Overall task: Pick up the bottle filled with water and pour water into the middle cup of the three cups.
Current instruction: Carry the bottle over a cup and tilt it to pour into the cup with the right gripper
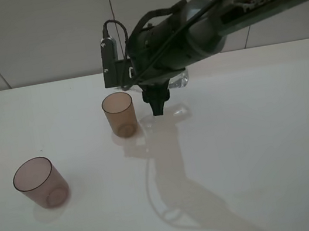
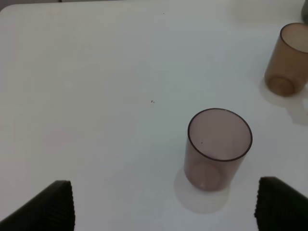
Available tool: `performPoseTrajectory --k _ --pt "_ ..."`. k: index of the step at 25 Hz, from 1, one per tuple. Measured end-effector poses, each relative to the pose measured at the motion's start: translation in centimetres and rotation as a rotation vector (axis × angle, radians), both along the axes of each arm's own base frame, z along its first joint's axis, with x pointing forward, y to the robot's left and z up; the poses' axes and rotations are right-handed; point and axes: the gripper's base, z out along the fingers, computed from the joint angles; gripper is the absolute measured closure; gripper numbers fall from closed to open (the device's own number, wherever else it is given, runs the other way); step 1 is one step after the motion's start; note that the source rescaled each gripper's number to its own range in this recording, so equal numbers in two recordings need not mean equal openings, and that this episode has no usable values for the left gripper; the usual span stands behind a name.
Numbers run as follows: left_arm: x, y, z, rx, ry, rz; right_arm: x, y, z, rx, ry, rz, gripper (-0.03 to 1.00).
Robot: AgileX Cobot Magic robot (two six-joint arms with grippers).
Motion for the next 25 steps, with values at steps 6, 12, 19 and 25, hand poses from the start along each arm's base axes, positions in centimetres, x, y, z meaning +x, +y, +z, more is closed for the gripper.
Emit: performPoseTrajectory --k 6,12,19,25 --pt "0.00 0.00 0.00 0.000 0.000 0.000 -0.05 0.36 0.33 -0.048 -0.044 0.046 0.96" --pt "0.00 0.00 0.00 0.000 0.000 0.000 0.09 0.35 0.52 -0.074 -0.069 0.065 0.96" --pt "0.00 0.00 0.00 0.000 0.000 0.000 0.14 0.37 0.59 -0.082 -0.078 0.073 0.96" --pt "0.00 0.00 0.00 0.000 0.000 0.000 -0.22 0.78 0.61 -0.105 -0.081 0.098 0.96"
